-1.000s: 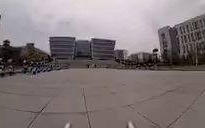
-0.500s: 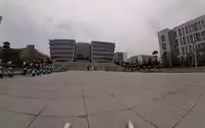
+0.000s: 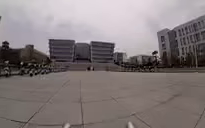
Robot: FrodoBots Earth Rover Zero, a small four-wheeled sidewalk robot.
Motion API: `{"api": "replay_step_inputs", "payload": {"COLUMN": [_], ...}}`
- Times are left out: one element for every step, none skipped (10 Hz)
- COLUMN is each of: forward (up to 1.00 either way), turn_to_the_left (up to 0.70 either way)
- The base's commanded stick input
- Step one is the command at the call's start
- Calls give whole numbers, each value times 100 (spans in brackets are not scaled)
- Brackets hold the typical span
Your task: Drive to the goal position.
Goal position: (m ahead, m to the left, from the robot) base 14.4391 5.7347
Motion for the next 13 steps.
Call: {"api": "replay_step_inputs", "payload": {"forward": [50,50,50,50,50,50,50,50,50,50,50,50,50], "turn_to_the_left": [0,0,0,0,0,0,0,0,0,0,0,0,0]}}
